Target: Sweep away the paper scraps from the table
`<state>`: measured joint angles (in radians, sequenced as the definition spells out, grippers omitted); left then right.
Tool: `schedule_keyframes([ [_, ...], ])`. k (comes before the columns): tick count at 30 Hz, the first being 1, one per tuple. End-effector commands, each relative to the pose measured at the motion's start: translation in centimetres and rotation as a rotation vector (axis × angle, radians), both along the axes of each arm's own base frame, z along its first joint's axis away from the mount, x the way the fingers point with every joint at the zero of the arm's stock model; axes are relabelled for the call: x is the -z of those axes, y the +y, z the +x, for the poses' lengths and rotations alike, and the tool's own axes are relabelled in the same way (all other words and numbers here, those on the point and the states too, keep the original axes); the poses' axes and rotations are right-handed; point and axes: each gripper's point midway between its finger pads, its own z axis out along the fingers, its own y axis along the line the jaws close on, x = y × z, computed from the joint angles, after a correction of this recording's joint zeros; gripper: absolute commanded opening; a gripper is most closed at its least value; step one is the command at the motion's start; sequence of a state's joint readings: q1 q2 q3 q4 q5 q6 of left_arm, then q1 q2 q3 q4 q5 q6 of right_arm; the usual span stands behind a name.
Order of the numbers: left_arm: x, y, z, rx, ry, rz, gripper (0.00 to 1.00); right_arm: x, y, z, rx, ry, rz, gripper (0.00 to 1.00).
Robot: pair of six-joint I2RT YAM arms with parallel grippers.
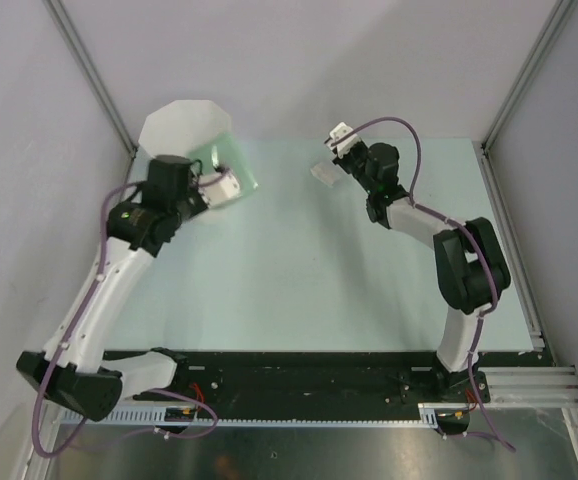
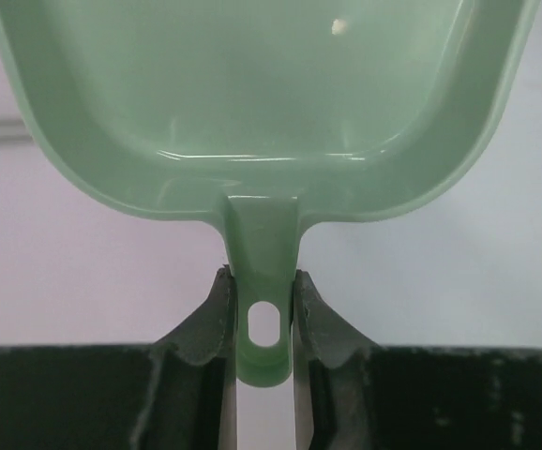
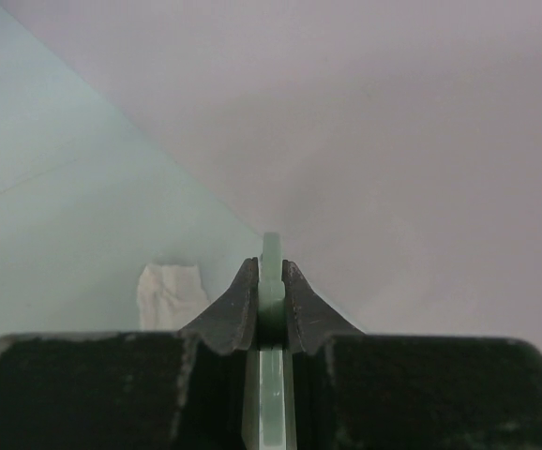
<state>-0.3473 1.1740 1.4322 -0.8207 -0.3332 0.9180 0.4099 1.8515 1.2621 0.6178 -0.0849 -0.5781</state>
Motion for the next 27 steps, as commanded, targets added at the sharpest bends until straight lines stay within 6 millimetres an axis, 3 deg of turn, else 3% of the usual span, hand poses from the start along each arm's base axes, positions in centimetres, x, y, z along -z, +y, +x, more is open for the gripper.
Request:
schedule_keyframes([
  [1,11.1,-5.1,-5.5,0.131,0.459,-0.177,0.0,-3.4,2.2,1.8,-0.098,-0.16,-0.047,0.0],
  [3,14.3,-6.2,-6.4,0.141,0.576,-0.178,0.0,-1.5,3.1,2.4,-0.139,-0.146,-0.084,0.0],
  [5,16.2,-7.8,-7.1,0.171,0.66,-0.21,0.0,-0.4,3.5,3.0,-0.155,-0.142,-0.115,0.0],
  [6,18.0,-8.2,-7.3,0.17,0.727,-0.203,0.0,1.4,3.7,3.4,-0.167,-0.101,-0.138,0.0],
  [8,19.4,-9.0,-7.5,0.177,0.793,-0.22,0.0,1.9,4.4,3.9,-0.189,-0.092,-0.164,0.0],
  [11,21.6,-9.6,-7.4,0.17,0.881,-0.211,0.0,3.8,5.0,4.9,-0.216,-0.036,-0.218,0.0],
  [12,22.0,-9.7,-7.3,0.167,0.897,-0.211,0.0,5.3,5.2,4.8,-0.231,0.003,-0.257,0.0],
  [15,24.5,-9.6,-7.2,0.142,0.977,-0.174,0.0,7.1,5.7,4.6,-0.263,0.03,-0.335,0.0],
  [17,26.3,-8.9,-7.1,0.101,1.028,-0.12,0.0,8.8,6.3,3.7,-0.3,0.067,-0.387,0.0],
  [20,27.5,-9.0,-6.8,0.097,1.064,-0.101,0.0,11.4,7.3,1.9,-0.366,0.108,-0.503,0.0],
  [22,27.6,-9.2,-6.3,0.096,1.061,-0.106,0.0,12.8,7.8,0.5,-0.407,0.138,-0.558,0.0],
  [24,27.5,-9.5,-5.9,0.1,1.056,-0.108,0.0,14.0,8.6,-2.2,-0.476,0.19,-0.588,0.0],
  [26,27.5,-9.5,-5.7,0.102,1.05,-0.106,0.0,14.1,9.5,-4.5,-0.522,0.205,-0.577,0.0],
  [27,27.5,-9.5,-5.5,0.101,1.047,-0.104,0.0,12.7,9.5,-5.3,-0.524,0.191,-0.562,0.0],
])
